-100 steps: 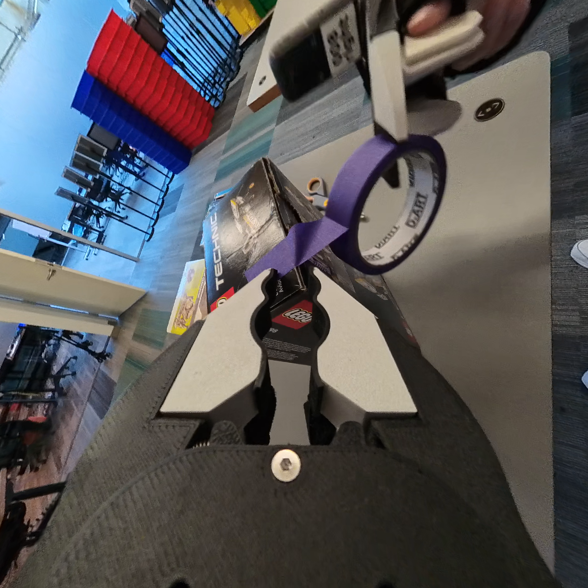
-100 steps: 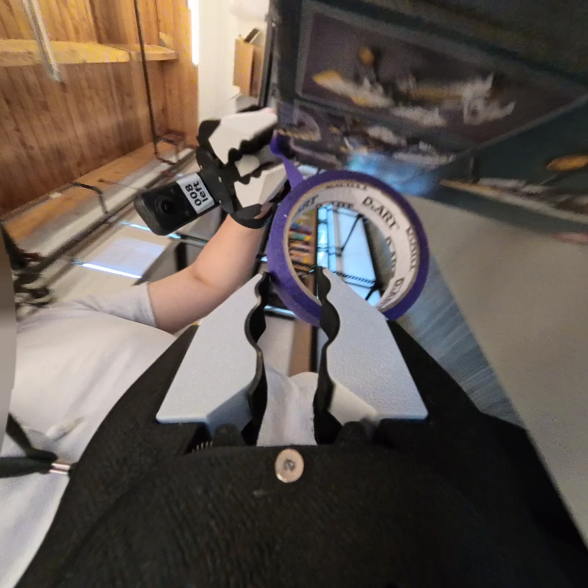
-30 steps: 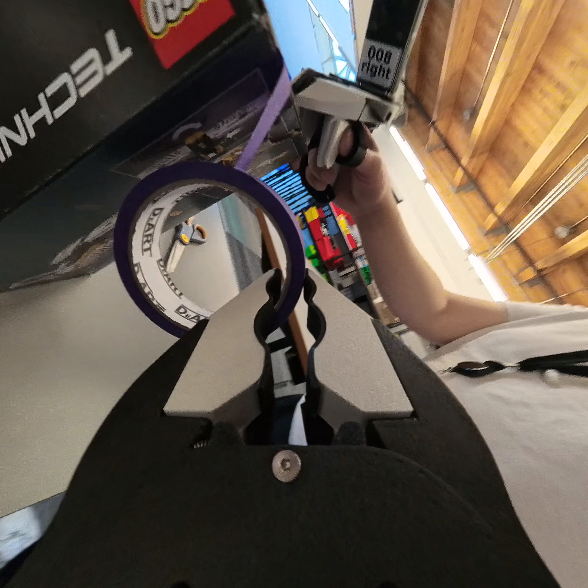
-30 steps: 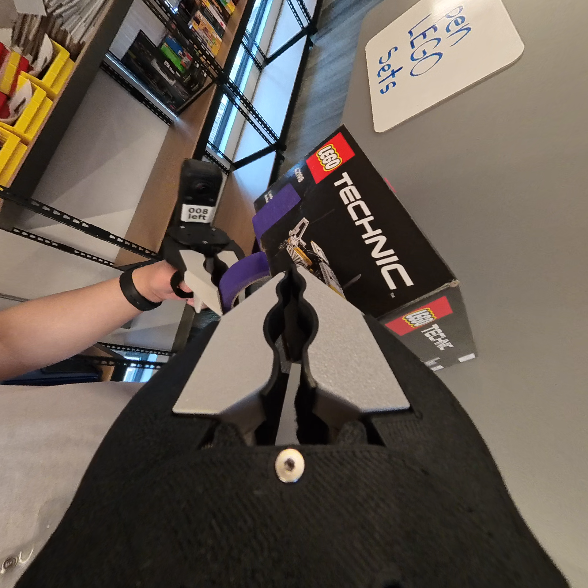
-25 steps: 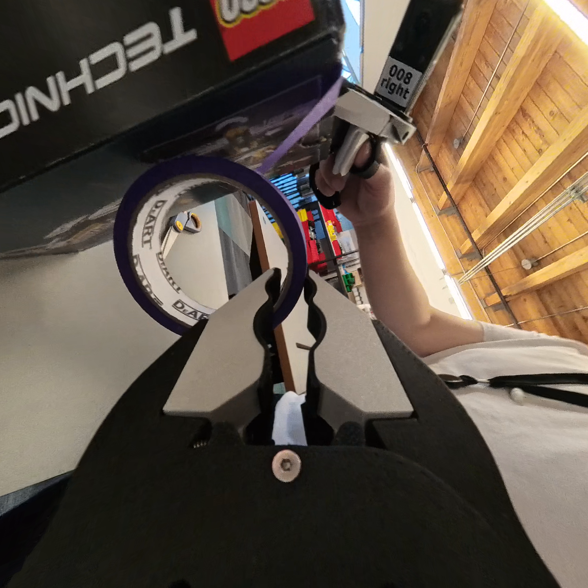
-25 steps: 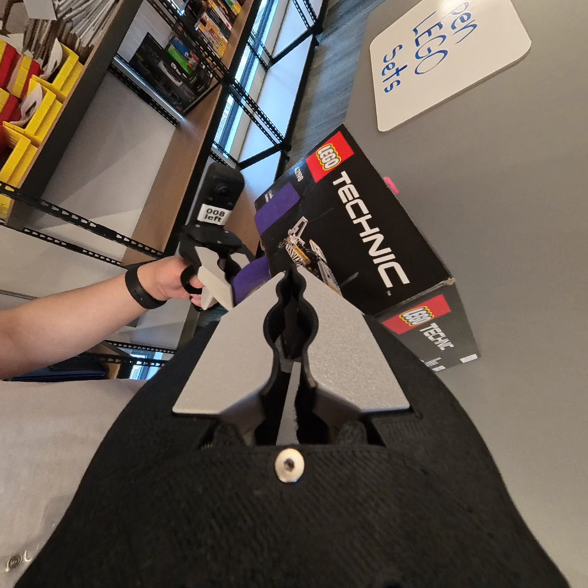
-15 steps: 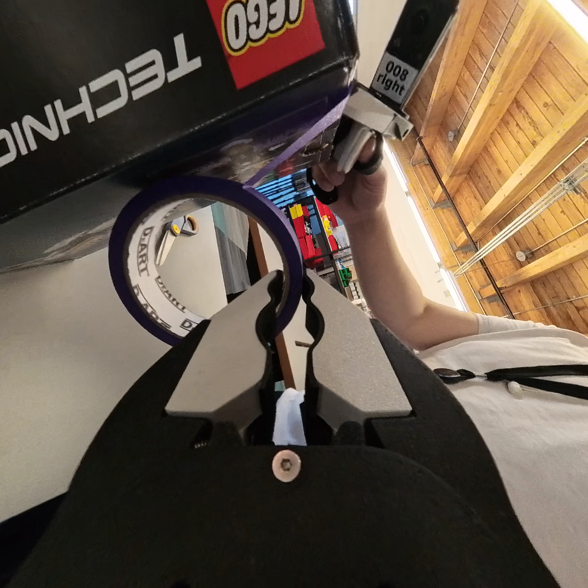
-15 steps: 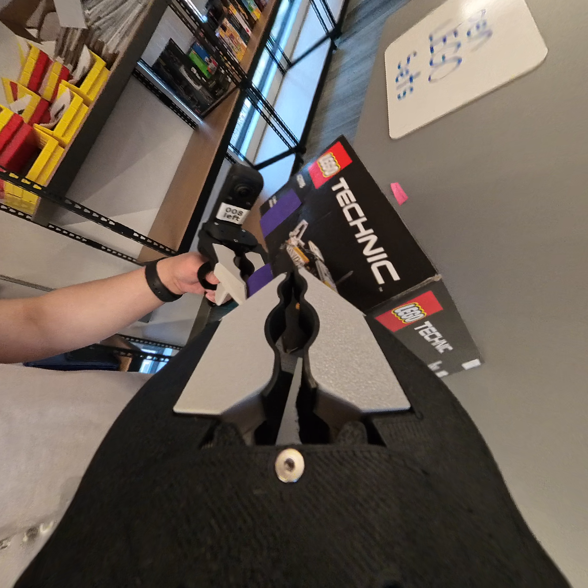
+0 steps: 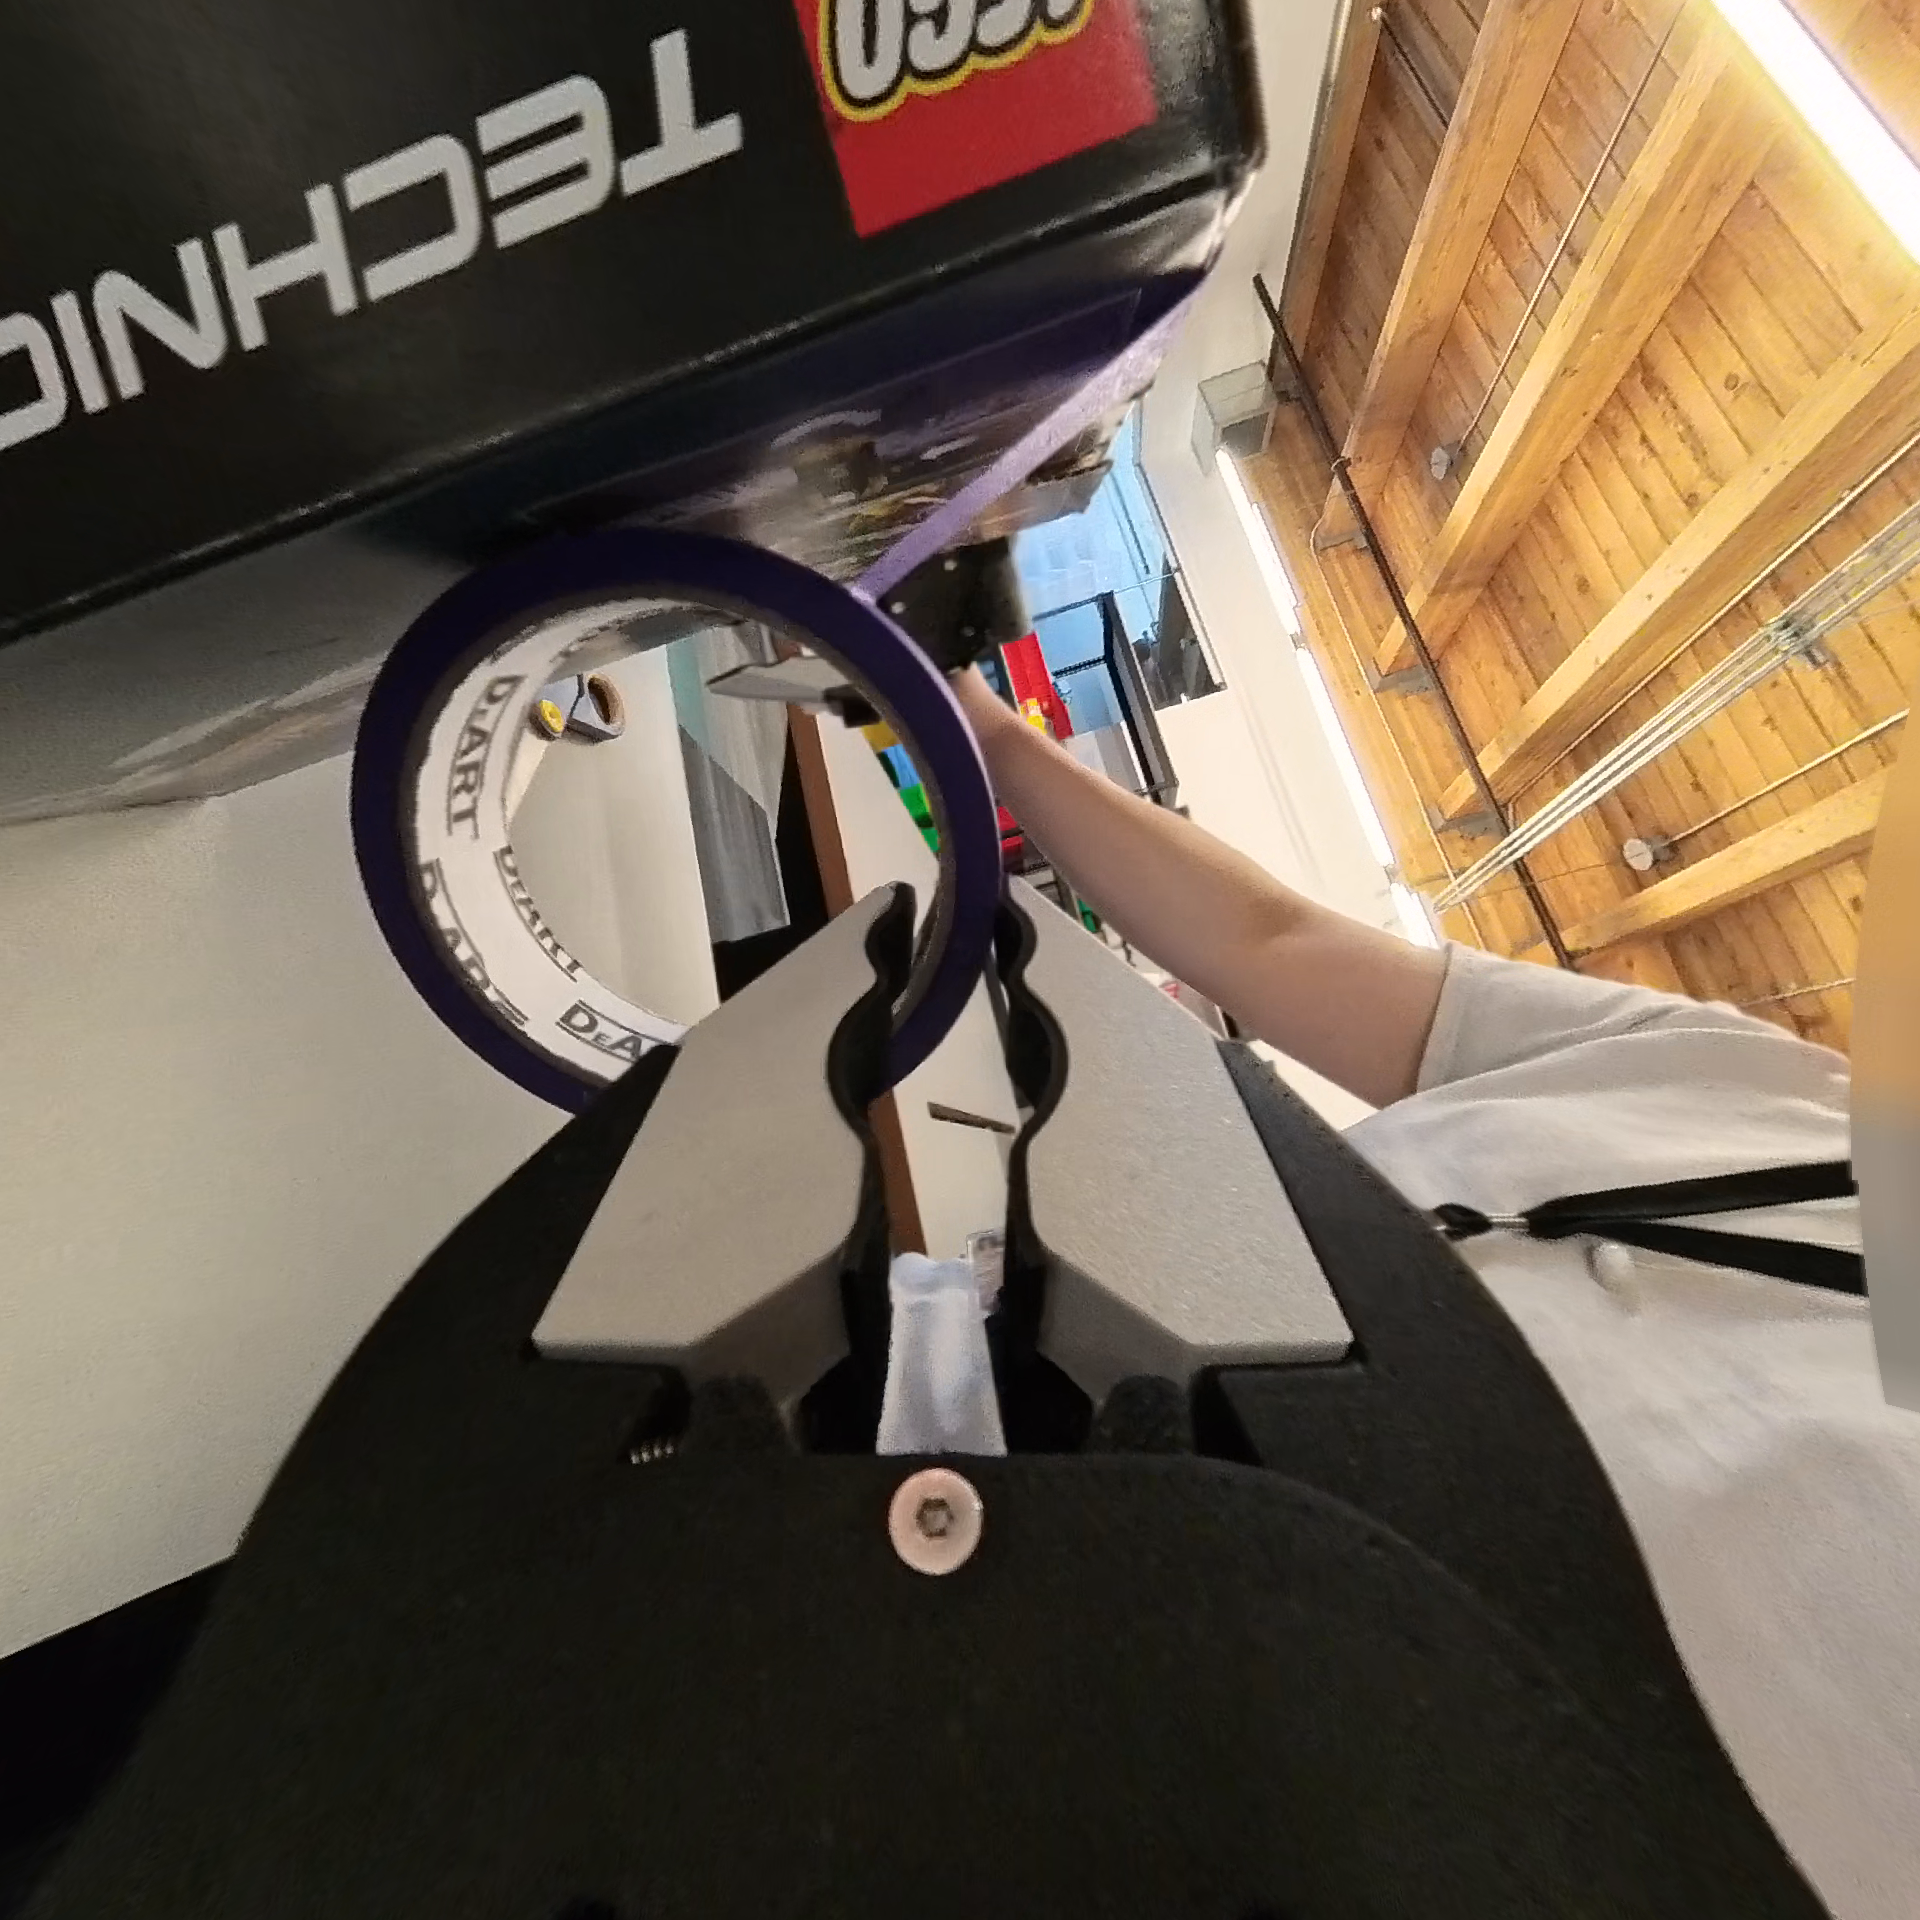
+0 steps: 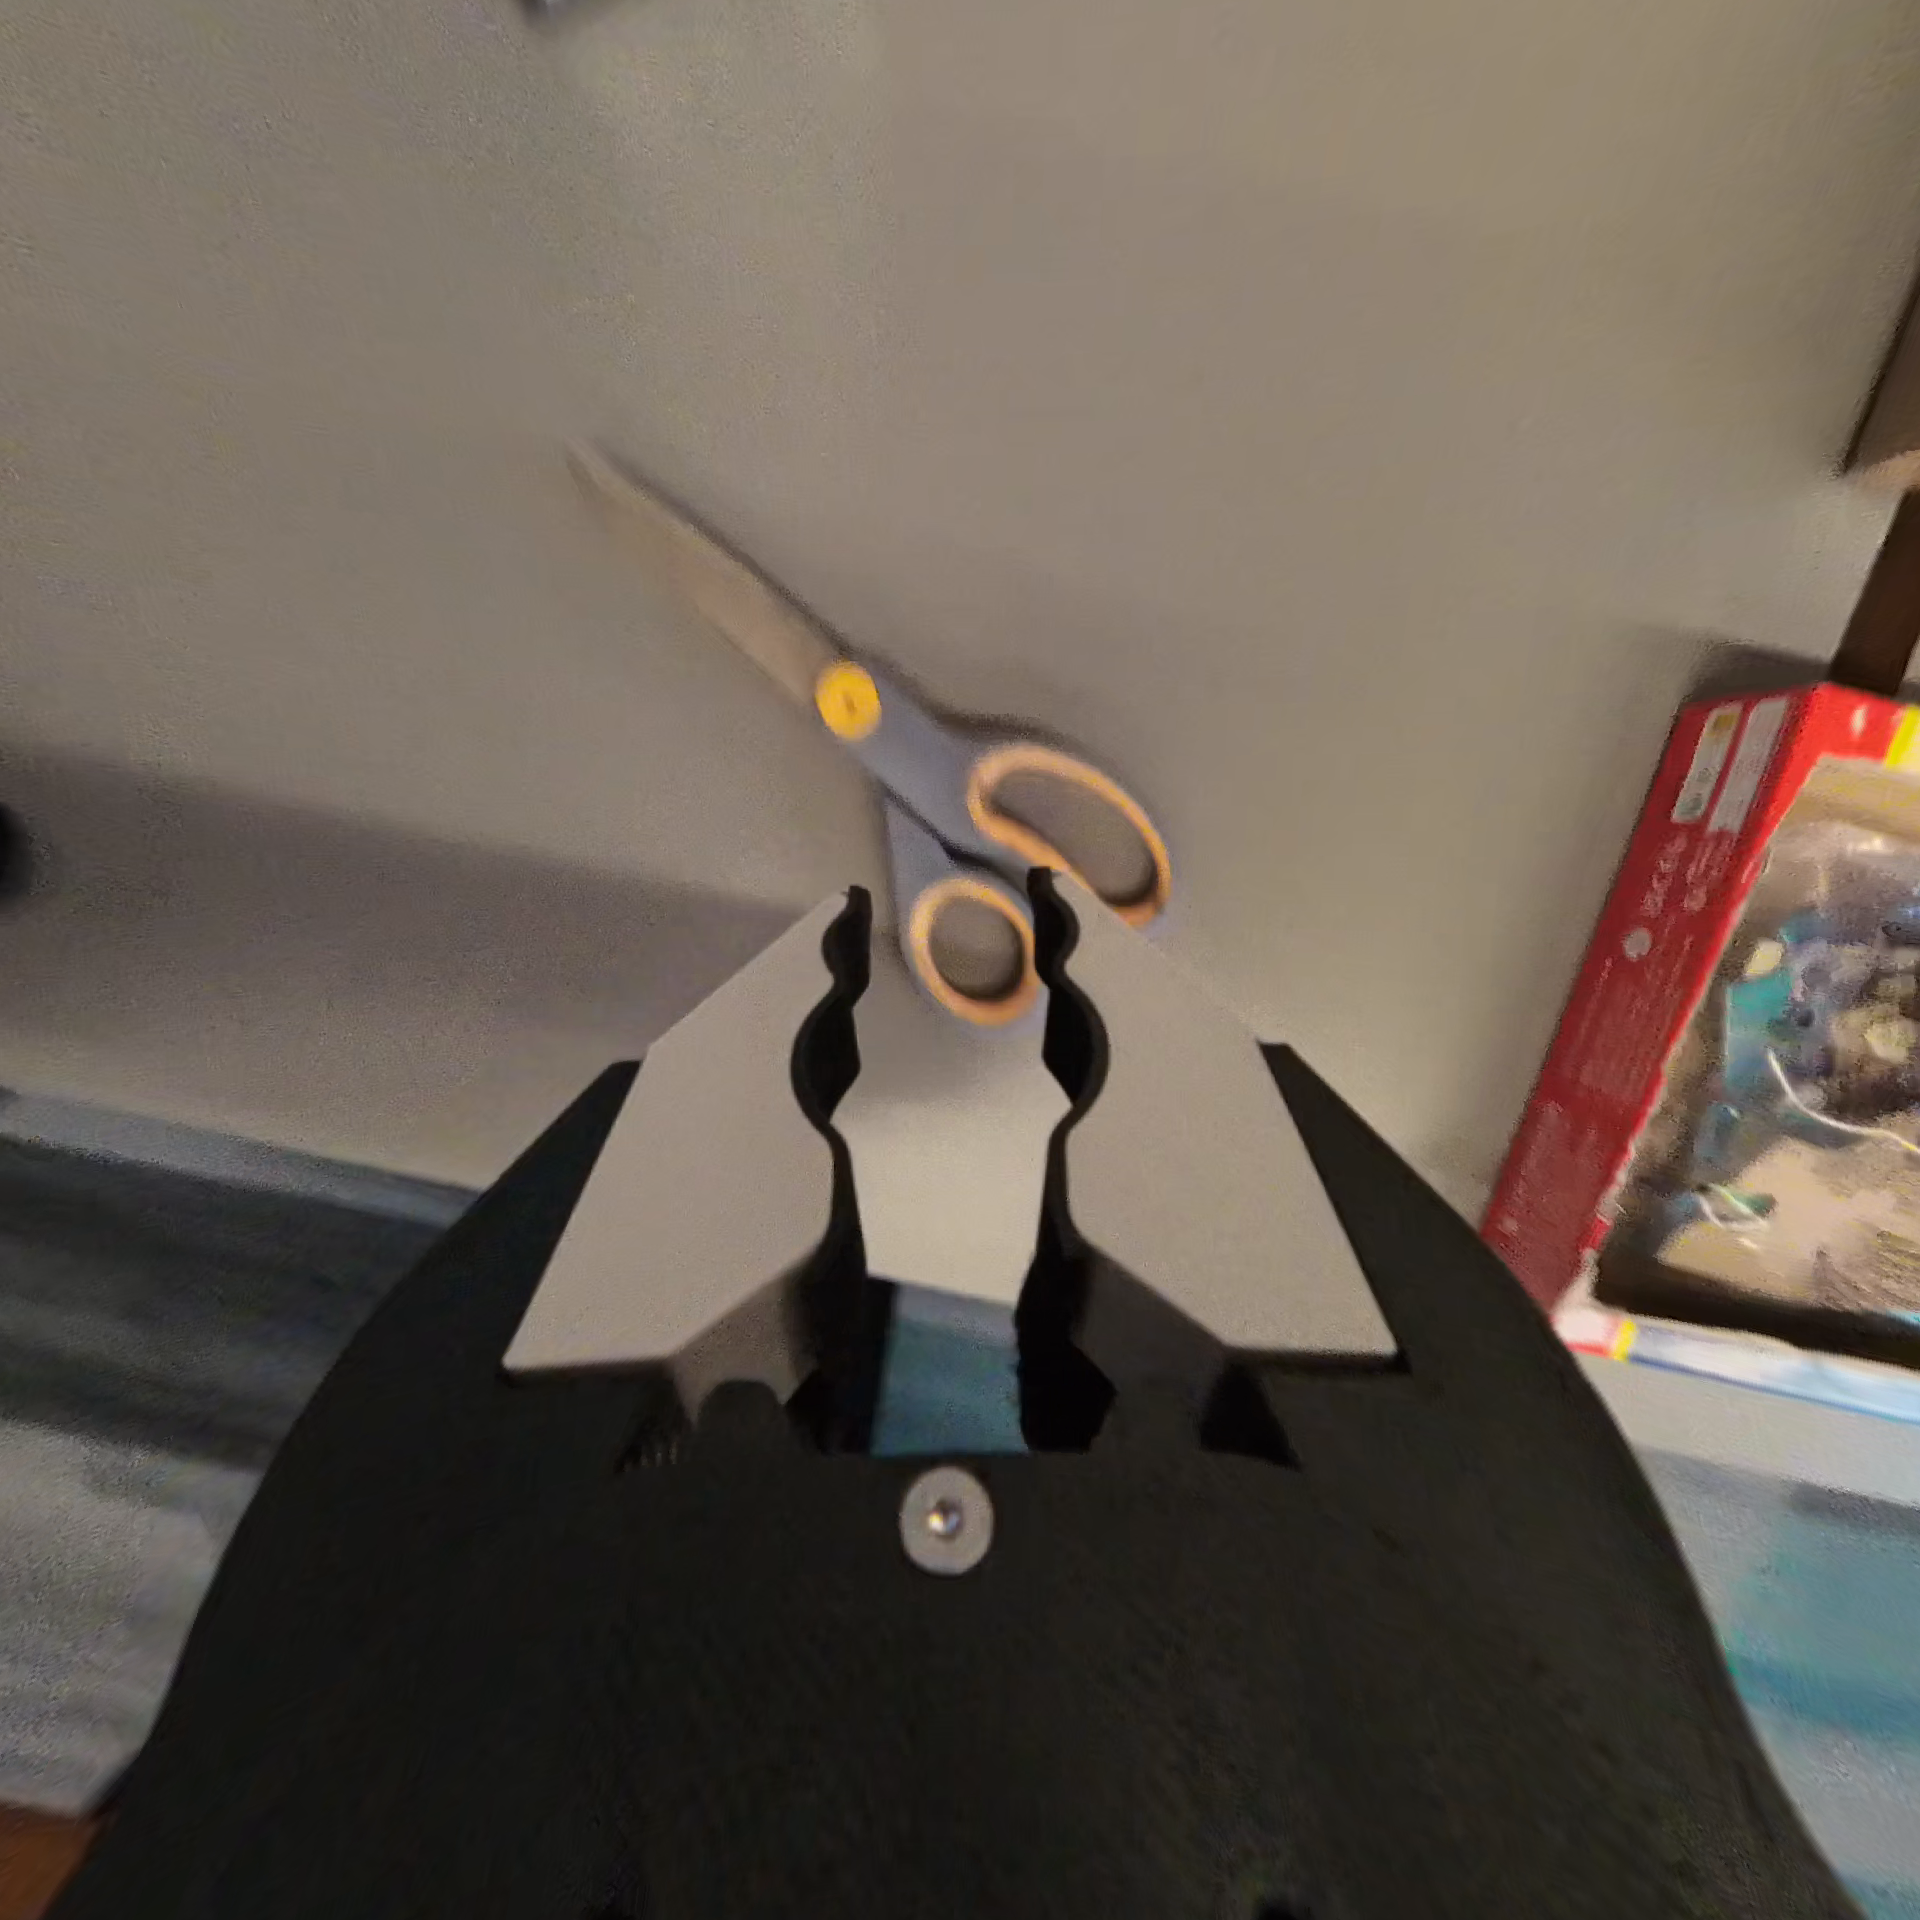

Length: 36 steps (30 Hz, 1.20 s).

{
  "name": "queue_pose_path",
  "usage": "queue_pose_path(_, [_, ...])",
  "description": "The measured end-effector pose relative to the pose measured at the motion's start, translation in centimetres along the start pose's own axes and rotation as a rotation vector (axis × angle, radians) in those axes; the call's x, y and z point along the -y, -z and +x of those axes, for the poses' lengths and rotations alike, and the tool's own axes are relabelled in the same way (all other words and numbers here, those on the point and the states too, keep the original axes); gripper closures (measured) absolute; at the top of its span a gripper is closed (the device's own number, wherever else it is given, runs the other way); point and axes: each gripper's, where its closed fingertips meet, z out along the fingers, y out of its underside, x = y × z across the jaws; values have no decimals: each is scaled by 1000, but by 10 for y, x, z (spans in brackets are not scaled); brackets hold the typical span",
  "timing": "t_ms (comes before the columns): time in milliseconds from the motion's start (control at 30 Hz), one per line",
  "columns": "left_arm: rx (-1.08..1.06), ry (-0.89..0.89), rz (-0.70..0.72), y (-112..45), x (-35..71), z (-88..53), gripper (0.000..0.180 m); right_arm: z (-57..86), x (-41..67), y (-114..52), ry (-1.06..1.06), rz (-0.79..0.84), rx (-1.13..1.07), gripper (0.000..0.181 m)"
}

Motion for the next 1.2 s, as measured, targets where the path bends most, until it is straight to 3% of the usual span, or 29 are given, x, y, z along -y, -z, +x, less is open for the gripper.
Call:
queue_pose_path(67, [-2, 18, 6, 1, 1, 0, 166, 4, -21, -14, 84, -109, -28, 150])
queue_pose_path(333, [69, 22, 46, 12, 0, -7, 143, 15, -35, -52, 281, -267, -63, 145])
queue_pose_path(567, [120, 31, 102, 30, -7, -8, 134, 20, -45, -73, 315, -308, -52, 138])
queue_pose_path(833, [336, -1, 119, 76, -75, -20, 138, -4, -49, -73, 201, -350, 95, 158])
queue_pose_path(1200, [384, -80, -150, -17, -153, -17, 147, -96, -7, -7, 147, -7, -87, 159])
